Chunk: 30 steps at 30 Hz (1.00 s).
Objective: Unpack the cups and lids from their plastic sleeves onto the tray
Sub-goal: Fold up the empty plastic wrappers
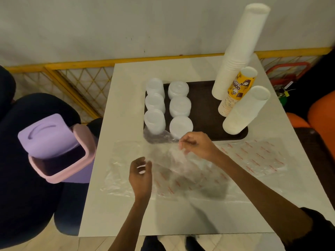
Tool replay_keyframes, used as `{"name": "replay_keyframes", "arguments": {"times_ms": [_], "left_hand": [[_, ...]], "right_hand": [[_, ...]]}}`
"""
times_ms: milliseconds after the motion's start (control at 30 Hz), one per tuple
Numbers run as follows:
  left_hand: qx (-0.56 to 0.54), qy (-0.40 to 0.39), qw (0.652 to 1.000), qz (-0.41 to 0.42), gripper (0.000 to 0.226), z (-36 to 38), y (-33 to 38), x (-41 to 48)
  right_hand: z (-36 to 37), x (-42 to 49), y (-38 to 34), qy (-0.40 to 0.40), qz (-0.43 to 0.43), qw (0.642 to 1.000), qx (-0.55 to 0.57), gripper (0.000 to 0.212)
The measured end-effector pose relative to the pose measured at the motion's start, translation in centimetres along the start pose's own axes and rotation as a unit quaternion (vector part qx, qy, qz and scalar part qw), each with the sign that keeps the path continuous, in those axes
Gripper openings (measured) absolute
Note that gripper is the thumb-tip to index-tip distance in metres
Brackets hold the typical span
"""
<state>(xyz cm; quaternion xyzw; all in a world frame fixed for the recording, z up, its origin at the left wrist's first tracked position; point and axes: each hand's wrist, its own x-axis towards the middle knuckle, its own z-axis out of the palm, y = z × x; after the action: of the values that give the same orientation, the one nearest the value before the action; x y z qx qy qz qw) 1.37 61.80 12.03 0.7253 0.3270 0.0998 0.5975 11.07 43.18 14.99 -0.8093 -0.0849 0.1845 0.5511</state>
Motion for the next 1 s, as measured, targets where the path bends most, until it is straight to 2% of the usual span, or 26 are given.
{"name": "replay_keyframes", "arguments": {"times_ms": [67, 133, 233, 300, 367, 500, 633, 733, 867, 933, 1000], "left_hand": [[-0.119, -0.040, 0.983, -0.131, 0.025, 0.4, 0.9, 0.2], [-0.195, -0.114, 0.948, -0.225, 0.031, 1.0, 2.1, 0.1], [-0.237, -0.217, 0.904, -0.281, 0.010, 2.7, 3.8, -0.4], [-0.226, -0.258, 0.896, -0.280, 0.006, 3.7, 4.9, -0.9], [-0.199, -0.259, 0.906, -0.268, 0.008, 4.5, 5.7, -1.0], [-0.138, -0.262, 0.931, -0.215, 0.013, 4.8, 6.4, -1.3], [-0.108, -0.299, 0.924, -0.211, 0.012, 4.2, 6.3, -1.5], [-0.073, -0.319, 0.924, -0.195, 0.012, 3.6, 6.0, -1.6], [-0.077, -0.295, 0.939, -0.158, 0.011, 3.1, 6.6, -1.2], [-0.082, -0.275, 0.951, -0.116, 0.011, 3.0, 7.5, -0.9], [-0.095, -0.252, 0.961, -0.059, 0.011, 3.1, 8.6, -0.8]], "right_hand": [[-1.1, -0.5, -1.5, 0.004, 0.030, 0.995, 0.093, 0.009], [-2.2, -1.0, -2.4, 0.026, 0.042, 0.989, 0.139, 0.006], [-3.5, -1.9, -2.8, 0.056, 0.064, 0.979, 0.186, 0.006], [-4.1, -2.5, -2.6, 0.084, 0.077, 0.968, 0.223, 0.006], [-4.8, -3.1, -2.0, 0.107, 0.091, 0.956, 0.256, 0.007], [-5.7, -4.9, -0.3, 0.085, 0.141, 0.946, 0.280, 0.015], [-5.6, -6.2, 0.7, 0.078, 0.146, 0.946, 0.278, 0.021], [-5.4, -6.5, 0.6, 0.107, 0.145, 0.960, 0.216, 0.016], [-5.3, -6.8, 0.6, 0.168, 0.111, 0.970, 0.136, 0.022], [-5.5, -6.9, 0.0, 0.220, 0.073, 0.972, 0.042, 0.016], [-5.7, -6.7, -0.7, 0.278, 0.017, 0.959, -0.053, 0.013]]}}
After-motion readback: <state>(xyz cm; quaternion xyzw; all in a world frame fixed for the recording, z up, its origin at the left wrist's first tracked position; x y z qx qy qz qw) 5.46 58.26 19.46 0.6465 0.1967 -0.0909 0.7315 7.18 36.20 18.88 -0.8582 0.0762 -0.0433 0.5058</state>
